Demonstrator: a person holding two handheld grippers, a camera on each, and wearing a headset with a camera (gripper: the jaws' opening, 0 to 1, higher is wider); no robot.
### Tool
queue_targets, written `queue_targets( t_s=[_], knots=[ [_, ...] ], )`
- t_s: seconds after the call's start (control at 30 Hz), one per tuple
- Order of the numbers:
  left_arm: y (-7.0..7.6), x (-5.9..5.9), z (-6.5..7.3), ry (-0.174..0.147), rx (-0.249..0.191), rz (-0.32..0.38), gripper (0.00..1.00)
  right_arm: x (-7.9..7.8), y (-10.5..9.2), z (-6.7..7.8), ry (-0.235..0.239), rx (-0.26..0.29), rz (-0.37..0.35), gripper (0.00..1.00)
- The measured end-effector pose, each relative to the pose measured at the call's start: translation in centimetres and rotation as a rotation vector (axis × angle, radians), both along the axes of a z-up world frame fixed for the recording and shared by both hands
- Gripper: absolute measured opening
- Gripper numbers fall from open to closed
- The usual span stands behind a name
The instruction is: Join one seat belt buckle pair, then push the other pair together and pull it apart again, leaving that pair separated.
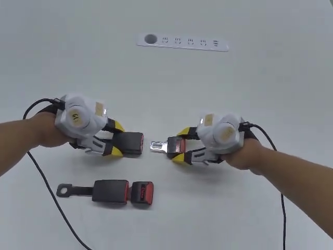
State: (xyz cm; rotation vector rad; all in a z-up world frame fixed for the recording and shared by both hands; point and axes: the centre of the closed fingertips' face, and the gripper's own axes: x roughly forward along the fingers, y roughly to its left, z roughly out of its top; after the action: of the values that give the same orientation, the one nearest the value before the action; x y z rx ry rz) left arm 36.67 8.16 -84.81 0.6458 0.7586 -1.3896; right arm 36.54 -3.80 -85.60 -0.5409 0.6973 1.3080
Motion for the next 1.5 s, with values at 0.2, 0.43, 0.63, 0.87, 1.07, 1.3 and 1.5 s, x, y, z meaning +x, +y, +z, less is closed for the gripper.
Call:
queue_targets(
  t_s=[0.2,0.43,0.63,0.87,1.07,1.3,1.5],
  knots=[
    [0.0,0.0,0.0,0.000,0.005,0.000,0.34,0.0,-1.6,-0.1,0.006,0.009,-0.009,0.36],
    [0.0,0.0,0.0,0.000,0.010,-0.001,0.34,0.0,-3.6,0.4,0.002,0.004,-0.022,0.36],
    [0.1,0.0,0.0,0.001,0.014,-0.002,0.34,0.0,-5.0,0.4,0.006,-0.002,-0.027,0.36],
    [0.1,0.0,0.1,0.002,0.022,-0.003,0.34,-0.1,-6.6,0.4,0.011,-0.005,-0.028,0.37],
    [0.0,0.0,0.1,0.003,0.027,-0.003,0.34,-0.2,-8.6,0.4,0.032,-0.015,-0.059,0.37],
    [-0.1,0.0,0.1,0.000,0.038,-0.014,0.34,-0.2,-10.1,0.5,0.030,-0.035,-0.062,0.37],
    [-0.2,0.0,0.1,-0.005,0.042,-0.027,0.34,-0.1,-10.1,0.8,0.028,-0.040,-0.056,0.37]
  ],
)
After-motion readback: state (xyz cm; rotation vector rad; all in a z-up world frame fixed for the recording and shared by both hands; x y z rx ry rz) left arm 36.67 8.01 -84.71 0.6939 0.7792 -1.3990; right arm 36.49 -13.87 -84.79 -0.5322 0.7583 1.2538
